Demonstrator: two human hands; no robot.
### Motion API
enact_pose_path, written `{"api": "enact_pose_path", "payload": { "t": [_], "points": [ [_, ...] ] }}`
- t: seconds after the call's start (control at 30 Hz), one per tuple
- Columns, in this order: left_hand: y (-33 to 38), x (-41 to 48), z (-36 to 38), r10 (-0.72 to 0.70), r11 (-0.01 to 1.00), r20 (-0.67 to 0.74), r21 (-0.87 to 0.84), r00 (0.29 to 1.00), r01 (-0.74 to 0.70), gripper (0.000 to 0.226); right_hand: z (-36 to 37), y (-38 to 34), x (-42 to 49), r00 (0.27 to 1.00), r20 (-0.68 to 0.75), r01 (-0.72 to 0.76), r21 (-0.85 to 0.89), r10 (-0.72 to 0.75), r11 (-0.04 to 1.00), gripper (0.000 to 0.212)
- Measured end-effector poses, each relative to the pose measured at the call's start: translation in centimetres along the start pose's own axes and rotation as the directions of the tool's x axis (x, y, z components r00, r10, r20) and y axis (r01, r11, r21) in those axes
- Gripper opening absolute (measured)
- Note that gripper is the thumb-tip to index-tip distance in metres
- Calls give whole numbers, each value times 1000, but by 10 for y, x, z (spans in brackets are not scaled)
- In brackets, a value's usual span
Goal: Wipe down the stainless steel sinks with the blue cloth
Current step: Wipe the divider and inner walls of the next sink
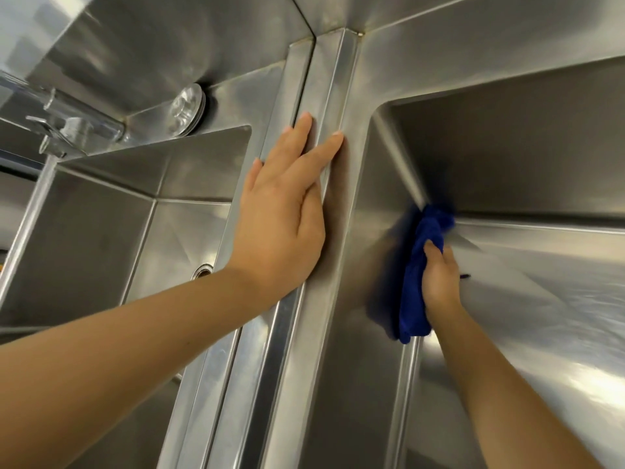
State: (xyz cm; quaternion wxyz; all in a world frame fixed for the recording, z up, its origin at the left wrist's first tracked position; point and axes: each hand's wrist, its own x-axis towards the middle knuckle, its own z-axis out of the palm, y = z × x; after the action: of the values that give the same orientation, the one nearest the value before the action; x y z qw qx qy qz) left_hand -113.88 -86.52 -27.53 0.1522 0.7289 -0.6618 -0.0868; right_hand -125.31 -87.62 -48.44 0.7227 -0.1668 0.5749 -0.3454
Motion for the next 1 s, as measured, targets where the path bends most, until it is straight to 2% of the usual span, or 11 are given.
{"api": "enact_pose_path", "payload": {
  "t": [0.07,0.13,0.3,0.47,0.53,0.6,0.7,0.77,0.83,0.93,1.0],
  "points": [
    [0,-1,0,2,1000,1,1,1000,-2,50,7,-11,-20,998,24,61,38,-62,997,37],
    [-1,-1,0,6,1000,2,-3,1000,-6,50,15,-25,-55,970,74,226,93,-233,970,46],
    [0,-1,0,1,1000,8,-13,1000,-1,50,25,-33,-101,796,207,563,94,-569,821,40],
    [0,0,0,-1,1000,1,-11,1000,1,51,21,-29,-65,908,129,401,9,-399,916,49],
    [-1,0,0,2,1000,-1,-2,1000,-2,51,21,-31,-77,915,125,387,4,-384,922,44],
    [-2,0,1,13,1000,2,0,1000,-13,51,22,-33,-109,853,173,496,30,-493,868,43],
    [-1,0,1,14,999,6,-34,1000,-14,49,28,-29,-153,642,311,722,62,-701,689,47],
    [-1,0,1,-1,999,4,-43,1000,1,49,27,-24,-150,588,325,769,58,-741,636,49],
    [-1,0,0,11,1000,6,-10,1000,-11,51,25,-20,-130,660,274,719,40,-699,694,46],
    [0,0,0,3,1000,14,18,1000,-3,52,19,-15,-95,876,161,458,16,-454,889,52],
    [1,0,-1,-3,1000,15,19,1000,3,52,16,-16,-88,922,152,363,-18,-356,932,57]
  ]
}}
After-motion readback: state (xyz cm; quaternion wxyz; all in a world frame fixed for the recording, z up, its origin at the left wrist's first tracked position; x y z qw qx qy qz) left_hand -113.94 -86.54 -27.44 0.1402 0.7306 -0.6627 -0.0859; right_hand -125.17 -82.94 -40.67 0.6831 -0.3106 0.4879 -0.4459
